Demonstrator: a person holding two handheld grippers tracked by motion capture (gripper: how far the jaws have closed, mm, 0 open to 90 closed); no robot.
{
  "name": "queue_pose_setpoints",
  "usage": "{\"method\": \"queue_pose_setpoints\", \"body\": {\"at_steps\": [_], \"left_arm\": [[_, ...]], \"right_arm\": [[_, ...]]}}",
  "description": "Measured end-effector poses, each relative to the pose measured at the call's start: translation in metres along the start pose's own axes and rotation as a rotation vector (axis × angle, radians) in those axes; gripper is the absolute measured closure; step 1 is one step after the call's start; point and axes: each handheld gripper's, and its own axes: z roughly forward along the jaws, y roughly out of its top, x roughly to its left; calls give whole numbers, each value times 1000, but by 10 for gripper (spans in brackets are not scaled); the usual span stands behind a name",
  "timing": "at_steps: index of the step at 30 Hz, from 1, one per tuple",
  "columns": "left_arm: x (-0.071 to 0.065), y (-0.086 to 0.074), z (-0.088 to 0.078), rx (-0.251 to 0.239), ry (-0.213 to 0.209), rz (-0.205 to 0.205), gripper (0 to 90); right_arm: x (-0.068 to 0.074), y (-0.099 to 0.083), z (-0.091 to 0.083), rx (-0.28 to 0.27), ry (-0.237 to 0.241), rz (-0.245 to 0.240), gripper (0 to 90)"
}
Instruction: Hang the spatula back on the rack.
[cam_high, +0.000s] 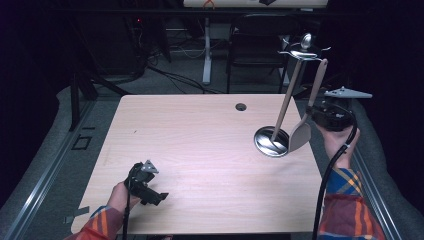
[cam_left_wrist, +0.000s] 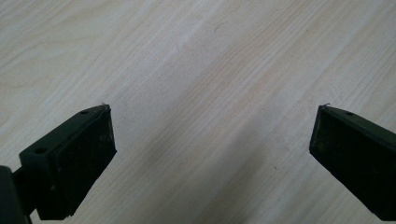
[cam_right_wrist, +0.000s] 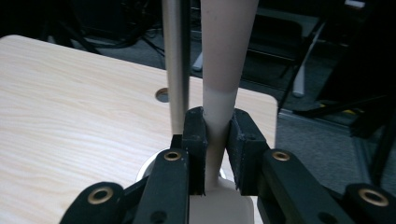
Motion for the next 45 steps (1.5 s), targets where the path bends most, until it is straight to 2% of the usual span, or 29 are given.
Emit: {"method": "queue_pose_setpoints", "body": {"at_steps": [6,19,27,36,45], "left_arm": [[0,0,0,1,2,-2,0],[-1,0,0,4,-2,0,0],[-1,0,0,6,-1,3,0],[-2,0,1,3,5,7,0],[-2,0,1,7,-6,5,0]], "right_arm": [[1,3,10,-7,-20,3,777],[6,6,12,1,-28,1,752],[10,7,4,13,-13,2,619],[14,4,-5,30,4,-18,586],[16,-1,-13,49,38,-21,506]]}}
